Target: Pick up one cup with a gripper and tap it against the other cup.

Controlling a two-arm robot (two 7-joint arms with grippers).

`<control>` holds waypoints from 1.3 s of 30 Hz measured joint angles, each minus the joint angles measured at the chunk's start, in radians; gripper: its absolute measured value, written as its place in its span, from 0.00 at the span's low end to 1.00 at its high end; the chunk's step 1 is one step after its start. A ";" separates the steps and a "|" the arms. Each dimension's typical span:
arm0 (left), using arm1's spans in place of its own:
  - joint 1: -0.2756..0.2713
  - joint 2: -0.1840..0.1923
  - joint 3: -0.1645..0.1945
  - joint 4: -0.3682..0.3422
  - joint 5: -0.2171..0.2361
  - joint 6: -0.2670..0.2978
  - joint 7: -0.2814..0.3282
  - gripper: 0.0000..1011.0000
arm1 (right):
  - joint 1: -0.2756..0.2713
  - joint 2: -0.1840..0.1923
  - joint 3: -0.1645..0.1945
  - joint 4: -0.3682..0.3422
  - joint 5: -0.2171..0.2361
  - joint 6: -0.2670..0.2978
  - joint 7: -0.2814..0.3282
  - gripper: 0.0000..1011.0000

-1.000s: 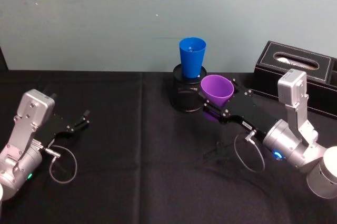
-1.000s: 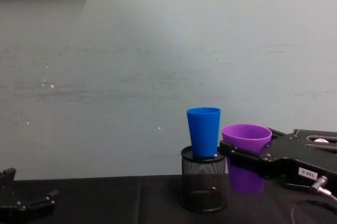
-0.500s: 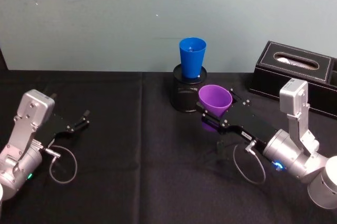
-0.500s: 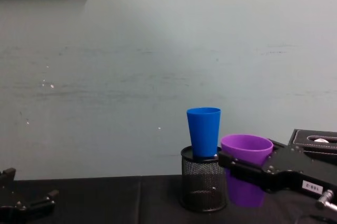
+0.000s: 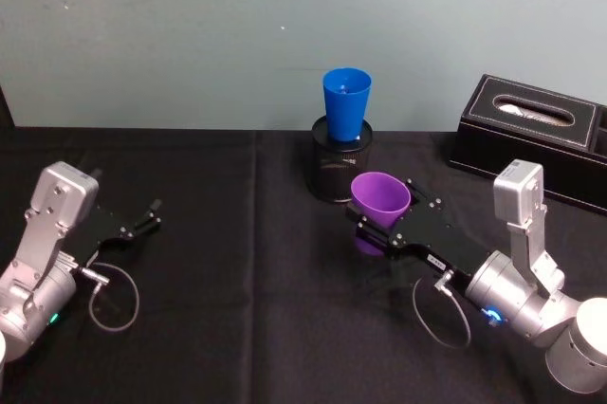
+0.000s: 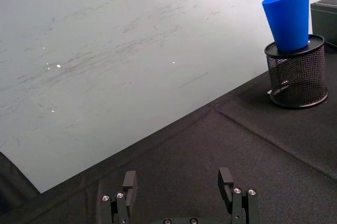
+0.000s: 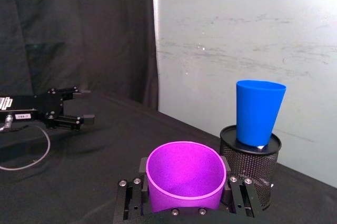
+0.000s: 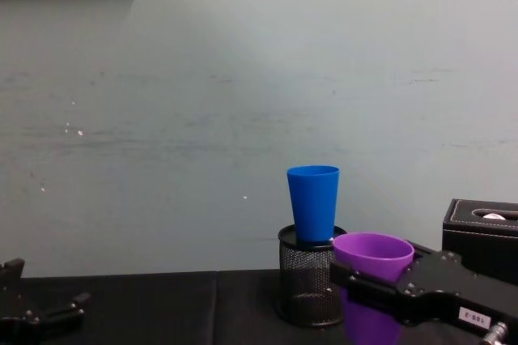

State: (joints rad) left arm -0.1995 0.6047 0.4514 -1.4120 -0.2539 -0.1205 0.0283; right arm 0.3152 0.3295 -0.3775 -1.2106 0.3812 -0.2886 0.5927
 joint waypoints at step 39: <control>0.000 0.000 0.000 0.000 0.000 0.000 0.000 1.00 | -0.015 -0.020 0.004 0.084 -0.020 -0.046 -0.004 0.74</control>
State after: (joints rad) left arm -0.1995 0.6047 0.4514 -1.4120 -0.2539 -0.1205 0.0283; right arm 0.3004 0.3093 -0.3739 -1.1271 0.3616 -0.3345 0.5887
